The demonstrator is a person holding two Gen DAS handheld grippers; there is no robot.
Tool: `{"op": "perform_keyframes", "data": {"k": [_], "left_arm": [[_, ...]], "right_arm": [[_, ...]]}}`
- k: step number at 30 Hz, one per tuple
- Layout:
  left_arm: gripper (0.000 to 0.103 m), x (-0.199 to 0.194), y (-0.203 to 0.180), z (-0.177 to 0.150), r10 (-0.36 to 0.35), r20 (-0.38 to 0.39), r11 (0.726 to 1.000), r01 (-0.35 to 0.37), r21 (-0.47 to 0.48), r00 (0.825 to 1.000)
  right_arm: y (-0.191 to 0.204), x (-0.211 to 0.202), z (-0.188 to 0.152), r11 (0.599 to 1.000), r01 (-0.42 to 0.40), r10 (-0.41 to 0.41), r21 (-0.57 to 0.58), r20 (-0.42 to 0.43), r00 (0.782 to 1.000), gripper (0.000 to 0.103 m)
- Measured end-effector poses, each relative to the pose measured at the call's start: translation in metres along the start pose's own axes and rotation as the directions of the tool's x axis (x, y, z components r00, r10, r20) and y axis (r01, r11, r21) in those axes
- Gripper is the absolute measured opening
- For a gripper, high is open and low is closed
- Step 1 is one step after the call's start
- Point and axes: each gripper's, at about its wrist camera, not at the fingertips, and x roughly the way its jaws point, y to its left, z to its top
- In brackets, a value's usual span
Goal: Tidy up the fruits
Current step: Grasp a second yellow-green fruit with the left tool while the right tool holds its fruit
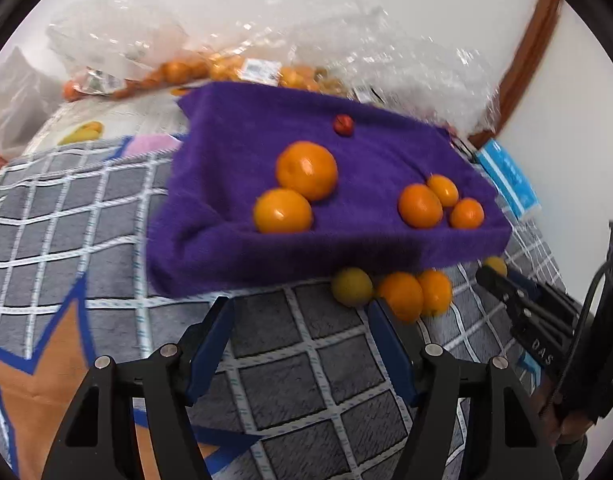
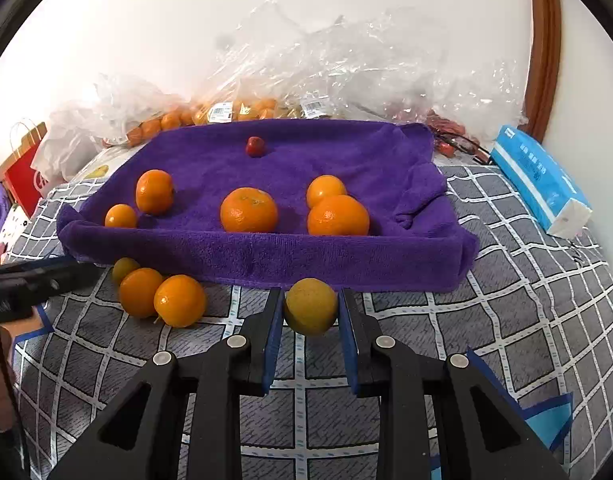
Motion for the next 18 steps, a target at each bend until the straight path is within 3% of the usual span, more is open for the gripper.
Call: {"op": "perform_keyframes", "data": {"k": [12,14,16,18], "left_arm": [[0.067,0.012,-0.013,0.003,0.006,0.055,1.000,-0.006,0.016,0.998],[0.060,0.014,-0.015,0.004,0.016,0.064,1.000,-0.017,0.018,0.998],[0.046,0.015,-0.019,0.004,0.043,0.067,0.998,-0.045,0.032,0.997],[0.028,0.016,-0.018,0.004,0.008,0.061,0.999,-0.010,0.035,0.998]], "right_arm": [[-0.008,0.006,0.000,0.999,-0.022,0.023,0.043,-0.025,0.999,0.027],[-0.008,0.007,0.000,0.999,-0.023,0.024,0.045,-0.032,0.999,0.027],[-0.008,0.008,0.000,0.999,-0.024,0.025,0.046,-0.034,0.999,0.027],[-0.008,0.008,0.000,0.998,-0.032,0.034,0.047,-0.034,0.999,0.027]]}}
